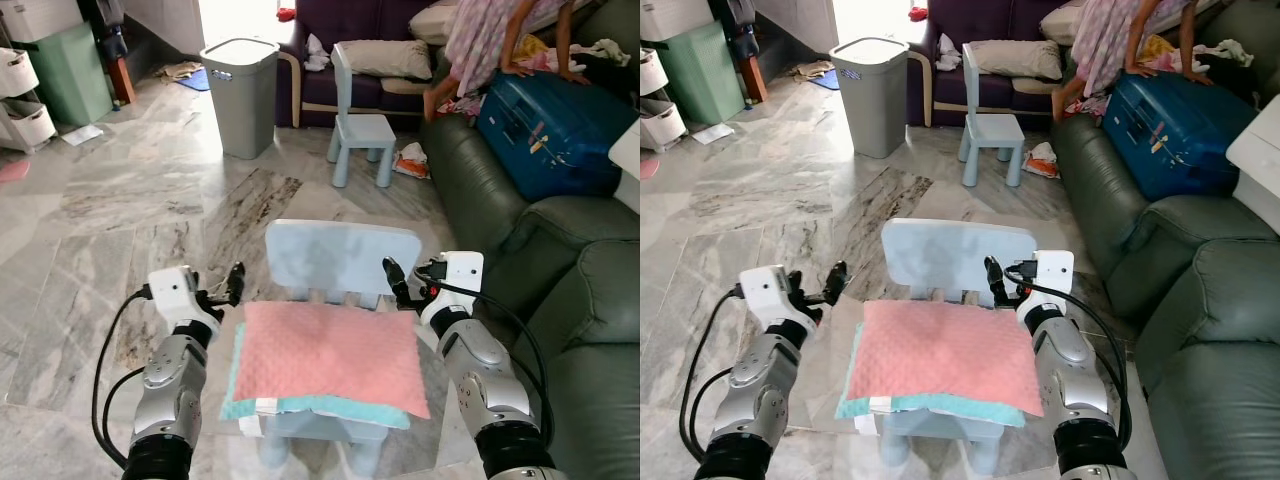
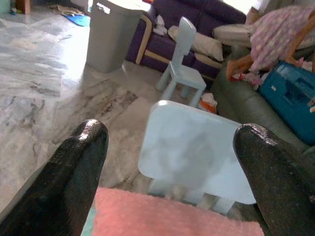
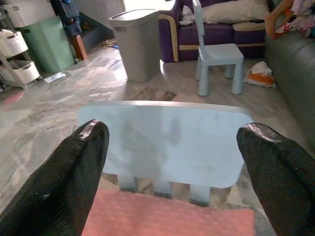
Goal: Move the pillow to the sofa
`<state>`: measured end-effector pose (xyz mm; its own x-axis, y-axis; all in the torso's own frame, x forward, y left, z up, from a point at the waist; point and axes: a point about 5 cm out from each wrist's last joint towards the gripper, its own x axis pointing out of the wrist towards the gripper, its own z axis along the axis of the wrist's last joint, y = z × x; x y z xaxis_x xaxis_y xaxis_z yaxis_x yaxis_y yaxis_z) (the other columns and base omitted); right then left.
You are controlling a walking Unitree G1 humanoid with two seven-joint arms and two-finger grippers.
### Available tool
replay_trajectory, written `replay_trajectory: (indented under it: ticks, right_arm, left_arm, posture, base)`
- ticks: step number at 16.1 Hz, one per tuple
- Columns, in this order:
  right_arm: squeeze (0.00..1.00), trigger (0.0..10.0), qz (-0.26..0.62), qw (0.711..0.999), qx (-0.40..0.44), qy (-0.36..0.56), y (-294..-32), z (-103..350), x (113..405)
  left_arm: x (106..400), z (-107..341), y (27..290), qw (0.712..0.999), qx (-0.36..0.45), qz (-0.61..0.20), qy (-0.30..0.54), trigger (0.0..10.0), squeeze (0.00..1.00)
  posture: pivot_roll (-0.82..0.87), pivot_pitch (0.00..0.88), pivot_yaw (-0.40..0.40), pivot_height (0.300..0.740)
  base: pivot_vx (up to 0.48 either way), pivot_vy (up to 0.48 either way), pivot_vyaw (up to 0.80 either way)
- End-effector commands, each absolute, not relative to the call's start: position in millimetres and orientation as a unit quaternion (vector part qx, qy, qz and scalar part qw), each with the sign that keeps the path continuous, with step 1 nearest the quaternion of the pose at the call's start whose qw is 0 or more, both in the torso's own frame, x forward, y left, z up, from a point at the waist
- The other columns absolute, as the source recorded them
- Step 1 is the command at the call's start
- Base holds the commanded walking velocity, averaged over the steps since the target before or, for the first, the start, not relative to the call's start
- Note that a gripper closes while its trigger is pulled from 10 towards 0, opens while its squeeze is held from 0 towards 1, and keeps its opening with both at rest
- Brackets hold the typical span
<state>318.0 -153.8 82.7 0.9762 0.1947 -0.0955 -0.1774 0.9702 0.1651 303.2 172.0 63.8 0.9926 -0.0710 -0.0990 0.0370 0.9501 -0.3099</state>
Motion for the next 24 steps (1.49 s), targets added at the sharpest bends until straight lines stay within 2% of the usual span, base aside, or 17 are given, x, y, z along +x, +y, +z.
replay_trajectory:
  ticks: [1, 3, 4, 6, 7, 15, 19, 22, 24]
  right_arm:
    - [0.00, 10.0, 0.086, 0.994, 0.056, 0.046, -158, 90, 321]
    - [0.00, 10.0, 0.078, 0.995, 0.052, 0.031, -157, 95, 323]
    - [0.00, 10.0, 0.077, 0.994, 0.075, 0.028, -156, 97, 324]
    - [0.00, 10.0, 0.076, 0.996, 0.051, 0.010, -155, 100, 324]
    - [0.00, 10.0, 0.078, 0.995, 0.047, 0.037, -153, 93, 321]
    - [0.00, 10.0, 0.063, 0.996, 0.054, 0.036, -158, 91, 312]
    - [0.00, 10.0, 0.027, 0.998, 0.048, 0.041, -172, 90, 307]
    - [0.00, 10.0, 0.030, 0.998, 0.047, 0.040, -171, 91, 306]
    - [0.00, 10.0, 0.035, 0.998, 0.045, 0.037, -169, 92, 306]
  left_arm:
    - [309, 65, 171, 0.989, -0.122, -0.009, 0.079, 10.0, 0.00]
    - [306, 69, 169, 0.985, -0.157, -0.049, 0.054, 10.0, 0.00]
    - [304, 70, 173, 0.987, -0.147, -0.039, 0.050, 10.0, 0.00]
    - [302, 71, 173, 0.985, -0.161, -0.044, 0.042, 10.0, 0.00]
    - [300, 71, 173, 0.985, -0.161, -0.044, 0.045, 10.0, 0.00]
    - [294, 72, 172, 0.990, -0.123, -0.052, 0.048, 10.0, 0.00]
    - [291, 74, 170, 0.990, -0.111, -0.069, 0.051, 10.0, 0.00]
    - [290, 73, 168, 0.989, -0.112, -0.072, 0.057, 10.0, 0.00]
    - [289, 73, 167, 0.989, -0.112, -0.073, 0.059, 10.0, 0.00]
  posture:
    - [-0.11, 0.000, -0.034, 0.740]
    - [-0.11, 0.000, -0.032, 0.740]
    - [-0.11, 0.000, -0.032, 0.740]
    - [-0.10, 0.000, -0.031, 0.740]
    - [-0.10, 0.003, -0.032, 0.740]
    - [-0.10, 0.039, -0.018, 0.740]
    - [-0.10, 0.055, -0.009, 0.740]
    - [-0.11, 0.065, -0.006, 0.740]
    - [-0.11, 0.066, -0.010, 0.740]
  base:
    - [0.000, 0.000, 0.00]
    - [0.000, 0.000, 0.00]
    - [0.000, 0.000, 0.00]
    - [0.000, 0.000, 0.00]
    - [0.000, 0.000, 0.00]
    - [0.000, 0.000, 0.00]
    - [0.000, 0.000, 0.00]
    - [0.000, 0.000, -0.67]
    - [0.000, 0.000, 0.00]
